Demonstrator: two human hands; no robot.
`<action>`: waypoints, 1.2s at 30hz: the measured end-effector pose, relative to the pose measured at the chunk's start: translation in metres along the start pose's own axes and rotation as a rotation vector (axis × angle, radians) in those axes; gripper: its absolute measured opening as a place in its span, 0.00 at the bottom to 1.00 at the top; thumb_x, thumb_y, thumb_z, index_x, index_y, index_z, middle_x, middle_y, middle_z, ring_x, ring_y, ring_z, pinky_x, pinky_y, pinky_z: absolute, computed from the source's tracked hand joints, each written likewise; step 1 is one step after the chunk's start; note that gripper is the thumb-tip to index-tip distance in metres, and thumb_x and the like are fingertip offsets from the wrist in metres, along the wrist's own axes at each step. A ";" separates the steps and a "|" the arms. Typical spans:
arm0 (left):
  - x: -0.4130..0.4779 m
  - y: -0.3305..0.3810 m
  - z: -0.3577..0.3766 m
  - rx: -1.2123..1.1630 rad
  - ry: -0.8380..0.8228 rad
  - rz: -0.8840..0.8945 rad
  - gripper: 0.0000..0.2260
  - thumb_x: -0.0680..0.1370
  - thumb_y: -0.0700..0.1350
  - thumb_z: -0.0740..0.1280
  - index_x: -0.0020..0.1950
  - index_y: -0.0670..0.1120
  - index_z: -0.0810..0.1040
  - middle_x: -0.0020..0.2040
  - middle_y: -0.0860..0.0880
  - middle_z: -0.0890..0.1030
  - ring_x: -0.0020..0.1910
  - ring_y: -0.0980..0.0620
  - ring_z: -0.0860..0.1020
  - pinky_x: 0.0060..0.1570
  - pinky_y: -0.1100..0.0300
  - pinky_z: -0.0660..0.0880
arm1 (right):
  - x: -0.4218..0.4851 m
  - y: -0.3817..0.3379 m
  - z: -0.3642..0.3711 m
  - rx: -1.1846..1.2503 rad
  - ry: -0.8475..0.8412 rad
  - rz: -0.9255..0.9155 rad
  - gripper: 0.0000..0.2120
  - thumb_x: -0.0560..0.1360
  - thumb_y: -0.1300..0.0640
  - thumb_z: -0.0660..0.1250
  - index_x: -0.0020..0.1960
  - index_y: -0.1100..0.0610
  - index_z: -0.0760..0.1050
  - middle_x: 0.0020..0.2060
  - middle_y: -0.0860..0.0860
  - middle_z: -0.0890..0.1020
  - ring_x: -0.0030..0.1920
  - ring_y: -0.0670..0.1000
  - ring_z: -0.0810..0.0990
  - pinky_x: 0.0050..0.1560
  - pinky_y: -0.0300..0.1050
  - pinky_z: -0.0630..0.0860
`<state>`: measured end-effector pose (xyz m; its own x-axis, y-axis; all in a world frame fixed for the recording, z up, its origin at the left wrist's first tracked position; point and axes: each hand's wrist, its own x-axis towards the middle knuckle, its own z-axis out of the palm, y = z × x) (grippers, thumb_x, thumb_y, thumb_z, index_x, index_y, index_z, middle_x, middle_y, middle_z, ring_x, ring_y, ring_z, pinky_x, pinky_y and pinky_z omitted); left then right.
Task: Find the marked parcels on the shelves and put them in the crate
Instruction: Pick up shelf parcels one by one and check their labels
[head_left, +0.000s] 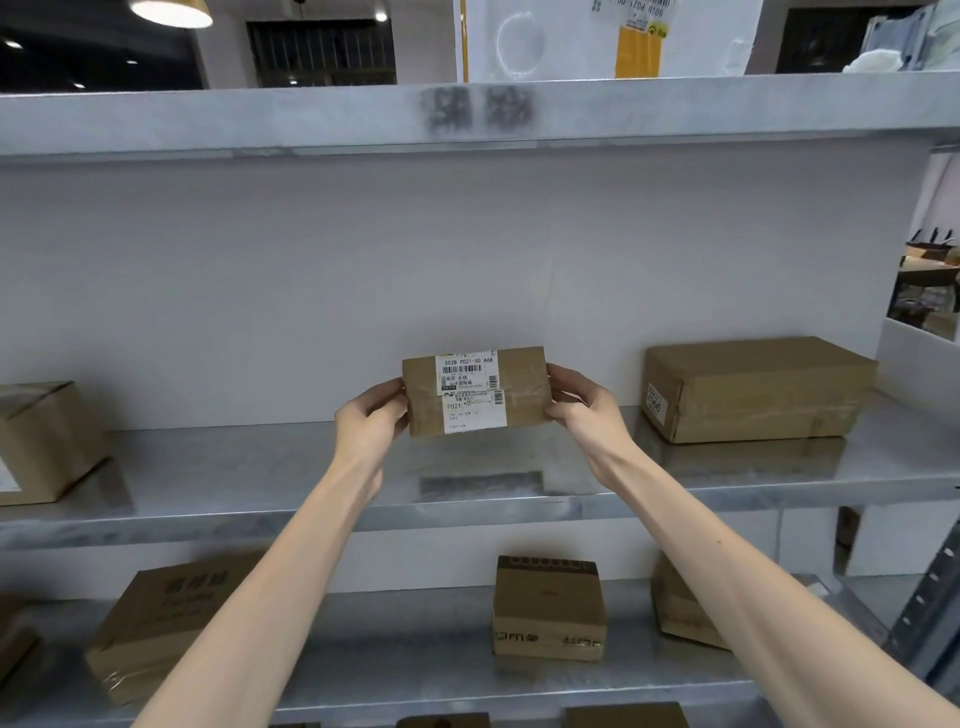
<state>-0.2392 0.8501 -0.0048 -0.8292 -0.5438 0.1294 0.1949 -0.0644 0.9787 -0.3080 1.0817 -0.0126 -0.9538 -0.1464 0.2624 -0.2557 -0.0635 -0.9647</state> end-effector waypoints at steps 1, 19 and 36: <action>-0.001 -0.001 0.000 -0.001 -0.003 0.004 0.14 0.79 0.31 0.62 0.58 0.41 0.82 0.54 0.46 0.85 0.50 0.52 0.83 0.58 0.57 0.79 | -0.001 0.001 0.000 -0.005 0.007 -0.004 0.28 0.70 0.75 0.61 0.61 0.51 0.81 0.53 0.50 0.86 0.57 0.50 0.83 0.55 0.41 0.79; -0.014 -0.027 -0.007 0.133 0.074 -0.062 0.13 0.79 0.34 0.63 0.61 0.43 0.80 0.54 0.48 0.83 0.59 0.48 0.80 0.66 0.51 0.74 | -0.020 0.029 0.012 -0.166 0.033 0.013 0.15 0.75 0.70 0.65 0.60 0.60 0.76 0.52 0.51 0.82 0.51 0.45 0.81 0.40 0.30 0.78; -0.014 0.034 0.086 0.294 -0.021 0.397 0.16 0.80 0.41 0.60 0.67 0.51 0.76 0.65 0.54 0.77 0.65 0.56 0.73 0.61 0.63 0.66 | -0.003 -0.056 -0.065 -0.665 0.252 -0.301 0.18 0.81 0.48 0.59 0.68 0.49 0.75 0.64 0.48 0.80 0.63 0.49 0.78 0.67 0.49 0.71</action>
<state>-0.2655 0.9273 0.0401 -0.7322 -0.4612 0.5012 0.3440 0.3847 0.8565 -0.3011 1.1502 0.0389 -0.8149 0.0174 0.5793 -0.4746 0.5536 -0.6843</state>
